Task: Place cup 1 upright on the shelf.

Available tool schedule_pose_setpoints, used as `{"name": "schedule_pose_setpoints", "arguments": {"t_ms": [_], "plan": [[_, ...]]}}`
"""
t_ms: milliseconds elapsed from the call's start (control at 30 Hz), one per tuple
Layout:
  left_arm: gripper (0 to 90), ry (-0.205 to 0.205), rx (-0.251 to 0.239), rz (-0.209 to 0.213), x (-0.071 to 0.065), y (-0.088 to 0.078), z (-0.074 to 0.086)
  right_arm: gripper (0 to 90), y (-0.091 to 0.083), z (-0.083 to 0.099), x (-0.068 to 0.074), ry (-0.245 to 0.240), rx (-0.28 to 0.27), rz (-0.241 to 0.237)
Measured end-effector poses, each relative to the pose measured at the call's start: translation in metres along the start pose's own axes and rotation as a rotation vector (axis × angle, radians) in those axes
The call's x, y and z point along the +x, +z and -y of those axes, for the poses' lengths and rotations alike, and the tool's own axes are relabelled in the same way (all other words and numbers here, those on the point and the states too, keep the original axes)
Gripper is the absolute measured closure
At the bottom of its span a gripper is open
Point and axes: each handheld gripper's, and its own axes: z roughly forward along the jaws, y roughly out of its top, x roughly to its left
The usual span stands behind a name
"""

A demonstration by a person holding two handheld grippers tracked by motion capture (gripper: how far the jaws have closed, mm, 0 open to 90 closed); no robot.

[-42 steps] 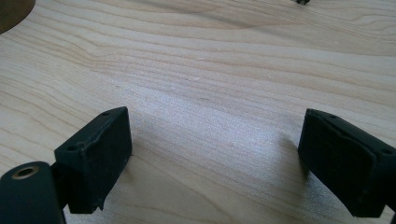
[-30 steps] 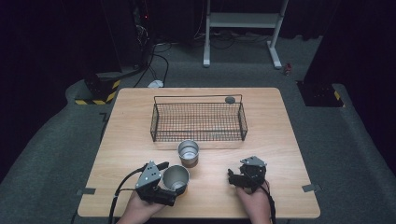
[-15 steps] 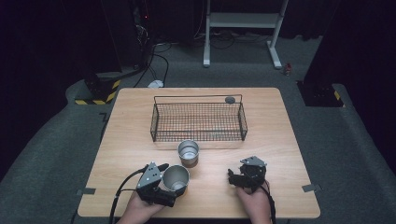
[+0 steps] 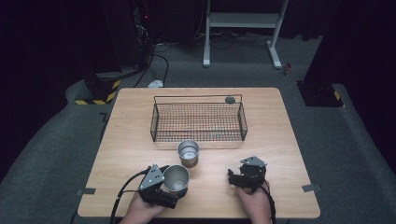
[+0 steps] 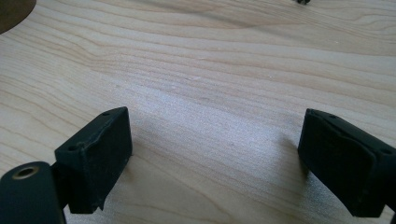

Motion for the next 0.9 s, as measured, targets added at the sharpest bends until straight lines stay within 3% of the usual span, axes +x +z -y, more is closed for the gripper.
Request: {"name": "schedule_pose_setpoints", "arguments": {"t_ms": [900], "plan": [[0.6, 0.019, 0.04, -0.011, 0.002, 0.01, 0.011, 9.7, 0.0, 0.0, 0.0, 0.0, 0.0, 0.0]]}}
